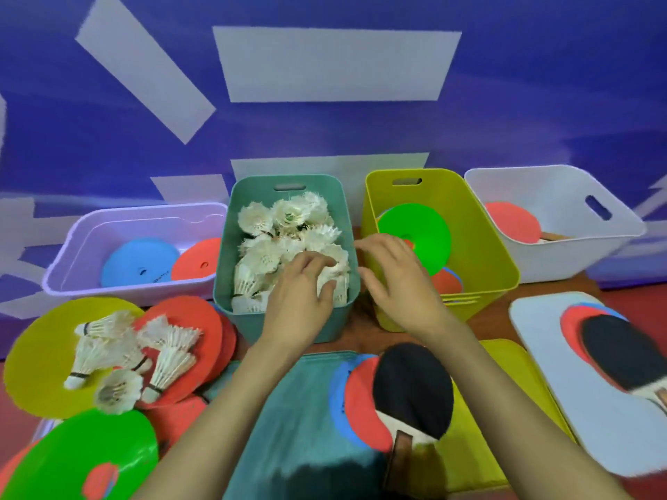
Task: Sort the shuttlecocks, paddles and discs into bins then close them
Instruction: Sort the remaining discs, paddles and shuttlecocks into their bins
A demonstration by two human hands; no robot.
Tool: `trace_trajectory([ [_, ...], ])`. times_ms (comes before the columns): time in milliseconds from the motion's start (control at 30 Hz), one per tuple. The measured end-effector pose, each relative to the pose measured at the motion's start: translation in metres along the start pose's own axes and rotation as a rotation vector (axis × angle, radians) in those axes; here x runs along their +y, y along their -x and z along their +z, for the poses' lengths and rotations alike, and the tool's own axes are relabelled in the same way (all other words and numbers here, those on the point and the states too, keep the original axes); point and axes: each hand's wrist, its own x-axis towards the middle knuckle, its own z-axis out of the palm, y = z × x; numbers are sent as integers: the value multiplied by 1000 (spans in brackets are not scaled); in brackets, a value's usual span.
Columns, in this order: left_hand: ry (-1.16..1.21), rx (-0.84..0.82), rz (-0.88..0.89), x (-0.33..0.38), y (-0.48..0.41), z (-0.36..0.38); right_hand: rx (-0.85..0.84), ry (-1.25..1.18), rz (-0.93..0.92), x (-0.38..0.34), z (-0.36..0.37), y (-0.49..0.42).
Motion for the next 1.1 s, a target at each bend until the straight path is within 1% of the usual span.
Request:
trace_trajectory([
  [167, 60, -39, 18, 34, 27, 53, 30, -62, 22, 43, -21, 59],
  [300, 131, -71, 7, 54, 59, 93, 1, -74, 10, 67, -33, 99],
  [400, 77, -149, -76, 57, 87, 121, -22, -115, 82, 84, -32, 133],
  [467, -15, -258, -227, 54, 107, 139, -93, -143, 153, 95, -24, 158],
  [533, -45, -382, -391, 51, 127, 156, -213, -156, 233, 105, -8, 182],
  [567, -72, -440, -443, 51, 135, 163, -268, -166, 277, 109, 3, 191],
  [633, -193, -541, -466, 51, 150, 178, -352, -181, 371, 116, 26, 207],
  [700, -315, -599, -467, 53, 159, 189, -424, -150, 472, 118, 45, 219],
  [733, -346, -600, -475, 54, 162, 192, -437, -139, 515, 118, 52, 223],
  [800, -329, -565, -499, 56, 166, 197, -412, -149, 559, 120, 61, 228],
  [967, -100, -404, -635, 58, 169, 201, -364, -262, 607, 124, 62, 235],
  [1100, 56, -363, -662, 74, 176, 206, -280, -397, 686, 130, 53, 239],
])
